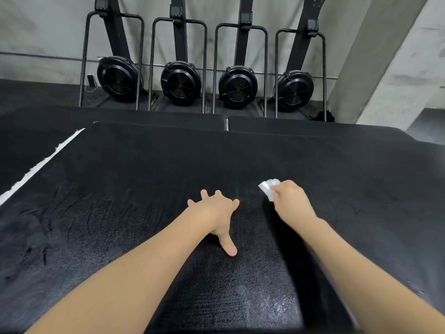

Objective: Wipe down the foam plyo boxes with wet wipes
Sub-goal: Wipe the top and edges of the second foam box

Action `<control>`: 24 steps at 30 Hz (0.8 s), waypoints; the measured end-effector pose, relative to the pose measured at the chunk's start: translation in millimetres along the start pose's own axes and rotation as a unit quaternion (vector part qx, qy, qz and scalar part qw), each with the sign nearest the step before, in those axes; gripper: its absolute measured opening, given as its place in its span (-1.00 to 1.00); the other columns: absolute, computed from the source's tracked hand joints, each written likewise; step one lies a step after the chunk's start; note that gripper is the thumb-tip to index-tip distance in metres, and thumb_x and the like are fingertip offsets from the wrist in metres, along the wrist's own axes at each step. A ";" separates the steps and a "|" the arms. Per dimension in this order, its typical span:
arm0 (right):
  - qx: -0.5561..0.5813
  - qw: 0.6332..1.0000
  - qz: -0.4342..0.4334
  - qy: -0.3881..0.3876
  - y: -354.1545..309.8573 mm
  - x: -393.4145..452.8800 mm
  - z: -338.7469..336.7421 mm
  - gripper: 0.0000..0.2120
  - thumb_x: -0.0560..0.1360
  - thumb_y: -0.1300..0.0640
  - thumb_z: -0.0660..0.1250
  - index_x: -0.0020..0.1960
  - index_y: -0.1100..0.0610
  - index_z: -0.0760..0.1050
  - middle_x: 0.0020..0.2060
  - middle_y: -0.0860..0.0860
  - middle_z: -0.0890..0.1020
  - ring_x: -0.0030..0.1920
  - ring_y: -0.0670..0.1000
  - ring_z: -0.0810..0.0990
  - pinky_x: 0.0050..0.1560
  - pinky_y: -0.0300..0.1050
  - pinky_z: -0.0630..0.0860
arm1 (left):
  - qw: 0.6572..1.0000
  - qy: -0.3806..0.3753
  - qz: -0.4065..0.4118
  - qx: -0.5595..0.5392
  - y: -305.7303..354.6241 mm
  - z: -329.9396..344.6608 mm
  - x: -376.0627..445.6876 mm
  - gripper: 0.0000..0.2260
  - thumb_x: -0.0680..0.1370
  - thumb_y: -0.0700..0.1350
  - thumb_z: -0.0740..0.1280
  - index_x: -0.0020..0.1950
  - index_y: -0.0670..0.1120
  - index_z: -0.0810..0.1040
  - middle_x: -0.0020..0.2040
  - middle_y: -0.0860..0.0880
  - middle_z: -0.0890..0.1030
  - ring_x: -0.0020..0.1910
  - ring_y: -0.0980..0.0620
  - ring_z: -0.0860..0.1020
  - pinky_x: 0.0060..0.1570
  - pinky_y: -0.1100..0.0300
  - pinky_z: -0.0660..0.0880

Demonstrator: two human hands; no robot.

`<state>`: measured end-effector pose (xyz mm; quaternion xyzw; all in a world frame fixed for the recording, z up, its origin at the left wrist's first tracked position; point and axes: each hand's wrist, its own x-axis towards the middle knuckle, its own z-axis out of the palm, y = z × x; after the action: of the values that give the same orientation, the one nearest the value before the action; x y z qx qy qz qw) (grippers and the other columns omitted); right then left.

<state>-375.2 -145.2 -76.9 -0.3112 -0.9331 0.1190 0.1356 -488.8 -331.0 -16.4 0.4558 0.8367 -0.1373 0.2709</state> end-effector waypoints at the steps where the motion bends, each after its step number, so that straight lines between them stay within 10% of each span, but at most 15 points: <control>1: -0.013 1.000 0.019 0.002 8.7 3.8 -4.9 -0.77 0.62 0.21 0.20 0.14 0.19 0.60 0.05 0.16 0.56 0.09 0.19 0.53 0.02 -0.06 0.42 | 1.000 0.003 0.004 -0.001 -0.2 0.4 -0.2 0.24 0.23 0.27 0.62 0.66 0.13 -0.13 0.61 -0.20 -0.01 0.55 -0.43 -0.02 0.35 -0.52 0.19; 6: 0.001 0.996 0.077 0.053 8.7 4.9 -7.3 -0.83 0.57 0.31 0.18 -0.11 0.27 0.54 -0.16 0.17 0.52 -0.16 0.20 0.53 -0.25 -0.04 0.43 | 1.000 0.013 0.013 -0.008 -5.5 5.1 4.2 0.27 0.20 0.30 0.62 0.65 0.15 -0.15 0.61 -0.19 -0.01 0.55 -0.43 -0.07 0.36 -0.55 0.12; 12: 0.080 0.994 -0.068 -0.020 -31.6 -2.8 6.6 -0.83 0.56 0.20 0.29 -0.17 0.17 0.61 -0.25 0.06 0.52 -0.20 0.08 0.55 -0.17 -0.01 0.54 | 0.999 0.011 0.031 -0.028 -10.9 4.0 7.2 0.23 0.24 0.31 0.60 0.66 0.14 -0.15 0.64 -0.19 -0.08 0.56 -0.44 -0.19 0.38 -0.54 0.06; 19: 0.018 0.999 0.027 0.008 24.3 35.1 -0.1 -0.83 0.53 0.32 0.26 -0.10 0.26 0.63 -0.14 0.17 0.55 -0.10 0.22 0.59 -0.12 0.09 0.56 | 0.997 0.076 0.021 0.000 -20.1 -36.5 32.8 -0.01 0.30 0.24 0.60 0.62 0.08 0.20 0.44 -0.04 0.41 0.39 -0.14 0.45 0.12 -0.02 0.55; 24: -0.009 0.997 0.064 0.032 25.3 53.3 -0.6 -0.83 0.44 0.42 0.21 -0.29 0.25 0.44 -0.35 0.05 0.33 -0.29 0.18 0.44 -0.42 -0.07 0.26 | 0.995 0.093 0.010 0.018 -20.1 -61.4 77.1 0.16 0.25 0.32 0.59 0.66 0.13 -0.03 0.57 -0.12 0.24 0.52 -0.25 0.19 0.36 -0.22 0.37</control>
<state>-402.2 -92.8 -74.6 -0.3753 -0.9073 0.1090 0.1551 -559.5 -259.7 -11.2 0.4793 0.8513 -0.1066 0.1852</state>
